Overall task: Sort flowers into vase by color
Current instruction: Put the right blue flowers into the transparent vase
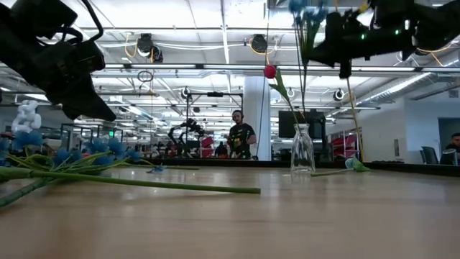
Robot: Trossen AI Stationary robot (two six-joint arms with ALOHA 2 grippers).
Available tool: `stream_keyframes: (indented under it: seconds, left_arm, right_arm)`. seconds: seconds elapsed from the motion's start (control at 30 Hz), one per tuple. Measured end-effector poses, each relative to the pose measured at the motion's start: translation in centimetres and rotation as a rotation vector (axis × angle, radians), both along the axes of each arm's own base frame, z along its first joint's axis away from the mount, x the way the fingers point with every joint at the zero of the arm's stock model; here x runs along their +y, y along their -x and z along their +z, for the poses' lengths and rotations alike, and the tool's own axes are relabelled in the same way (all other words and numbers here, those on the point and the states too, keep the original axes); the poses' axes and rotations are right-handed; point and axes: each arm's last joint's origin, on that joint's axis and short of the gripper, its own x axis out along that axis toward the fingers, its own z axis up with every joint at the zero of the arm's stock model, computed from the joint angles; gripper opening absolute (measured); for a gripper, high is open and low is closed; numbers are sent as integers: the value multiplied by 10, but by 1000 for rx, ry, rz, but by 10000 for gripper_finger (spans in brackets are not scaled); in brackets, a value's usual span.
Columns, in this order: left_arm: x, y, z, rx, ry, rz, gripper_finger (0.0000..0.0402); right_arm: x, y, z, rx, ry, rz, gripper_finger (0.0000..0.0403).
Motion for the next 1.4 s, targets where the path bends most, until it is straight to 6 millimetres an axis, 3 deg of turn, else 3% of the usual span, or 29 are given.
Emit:
stream_keyframes:
  seconds: [0.4,0.6,0.93,1.4]
  left_arm:
    - [0,0,0,1,0,0,4]
    - [0,0,1,-7,1,1,4]
    - [0,-1,2,-29,25,15,4]
    - [0,-1,2,-29,26,15,4]
  right_arm:
    - [-13,-14,-32,182,34,40,0]
    - [-11,-16,-20,54,76,107,0]
    - [-9,-12,-15,90,167,87,0]
    - [-18,-22,-44,263,91,79,0]
